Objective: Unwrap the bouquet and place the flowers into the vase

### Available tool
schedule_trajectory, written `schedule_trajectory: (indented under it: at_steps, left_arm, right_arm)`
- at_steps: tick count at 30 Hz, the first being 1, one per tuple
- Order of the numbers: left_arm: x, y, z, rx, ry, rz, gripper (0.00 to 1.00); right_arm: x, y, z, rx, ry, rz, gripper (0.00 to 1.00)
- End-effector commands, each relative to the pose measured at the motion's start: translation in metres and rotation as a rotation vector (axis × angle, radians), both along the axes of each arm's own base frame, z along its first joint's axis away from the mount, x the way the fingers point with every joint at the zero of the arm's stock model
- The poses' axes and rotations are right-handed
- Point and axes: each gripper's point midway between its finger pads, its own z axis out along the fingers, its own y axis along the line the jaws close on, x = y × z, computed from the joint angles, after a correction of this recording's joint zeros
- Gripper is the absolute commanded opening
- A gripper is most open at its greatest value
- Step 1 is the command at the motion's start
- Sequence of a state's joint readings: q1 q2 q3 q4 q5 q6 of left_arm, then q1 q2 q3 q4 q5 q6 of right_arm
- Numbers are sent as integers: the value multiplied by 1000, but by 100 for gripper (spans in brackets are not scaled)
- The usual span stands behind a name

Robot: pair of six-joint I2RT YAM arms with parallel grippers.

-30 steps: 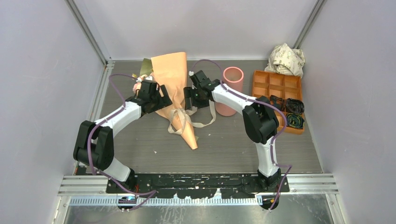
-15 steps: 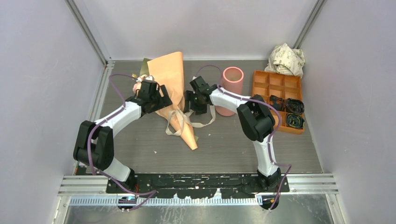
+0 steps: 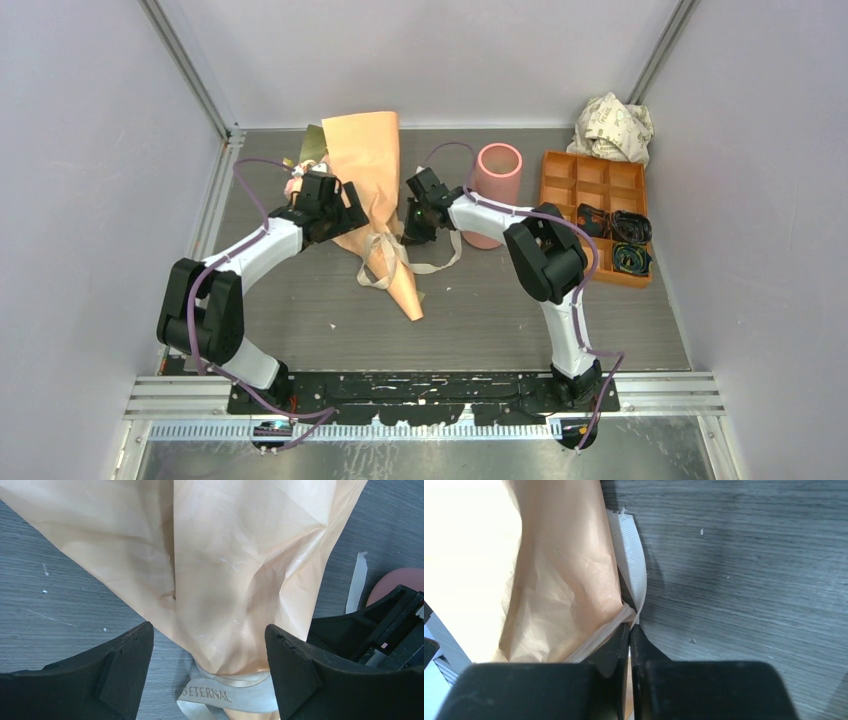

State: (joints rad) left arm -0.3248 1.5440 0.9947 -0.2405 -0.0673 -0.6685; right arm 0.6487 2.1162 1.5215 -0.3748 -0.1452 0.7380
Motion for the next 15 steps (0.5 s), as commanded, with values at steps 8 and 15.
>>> schedule_trajectory:
  at_steps: [8, 15]
  left_arm:
    - [8, -2, 17, -12, -55, -15, 82]
    - [26, -13, 9, -22, -33, -45, 82]
  right_arm:
    - [21, -26, 74, -40, -224, -104, 1]
    - [14, -49, 176, -29, -410, -100, 1]
